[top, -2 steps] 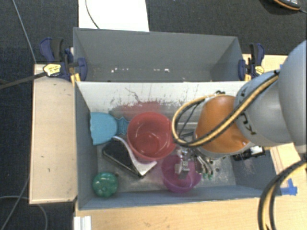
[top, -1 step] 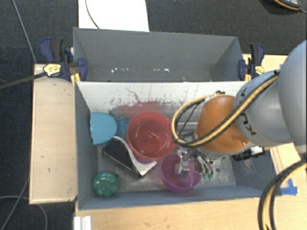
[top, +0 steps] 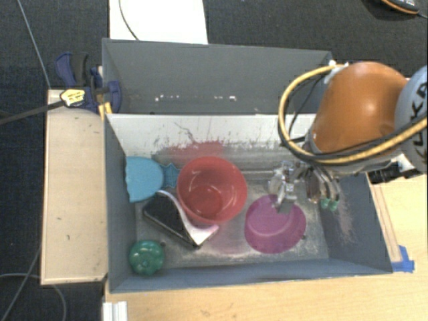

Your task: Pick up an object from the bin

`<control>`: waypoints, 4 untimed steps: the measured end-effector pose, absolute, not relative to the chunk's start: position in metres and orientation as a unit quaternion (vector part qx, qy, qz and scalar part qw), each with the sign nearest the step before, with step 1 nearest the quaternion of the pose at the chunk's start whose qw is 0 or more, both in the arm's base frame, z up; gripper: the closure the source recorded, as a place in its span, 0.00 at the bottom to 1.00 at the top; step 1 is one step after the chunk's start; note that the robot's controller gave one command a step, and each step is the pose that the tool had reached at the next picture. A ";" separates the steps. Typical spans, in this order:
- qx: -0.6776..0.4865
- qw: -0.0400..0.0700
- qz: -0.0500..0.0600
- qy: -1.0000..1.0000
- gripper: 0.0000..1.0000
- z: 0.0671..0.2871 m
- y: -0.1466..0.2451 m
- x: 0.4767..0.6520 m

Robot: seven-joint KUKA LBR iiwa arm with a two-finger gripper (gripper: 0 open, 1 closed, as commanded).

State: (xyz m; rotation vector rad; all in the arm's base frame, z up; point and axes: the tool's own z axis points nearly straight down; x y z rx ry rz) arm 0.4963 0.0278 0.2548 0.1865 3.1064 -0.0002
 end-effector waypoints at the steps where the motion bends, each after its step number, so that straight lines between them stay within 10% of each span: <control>1: 0.059 0.015 0.000 0.998 1.00 0.255 0.028 0.496; 3: -0.031 0.022 -0.001 0.999 1.00 0.173 0.011 0.486; 4: -0.157 0.017 -0.002 0.987 1.00 0.124 0.088 0.490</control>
Offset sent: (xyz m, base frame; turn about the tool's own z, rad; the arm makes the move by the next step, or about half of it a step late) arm -0.0110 0.0006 -0.0574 0.0699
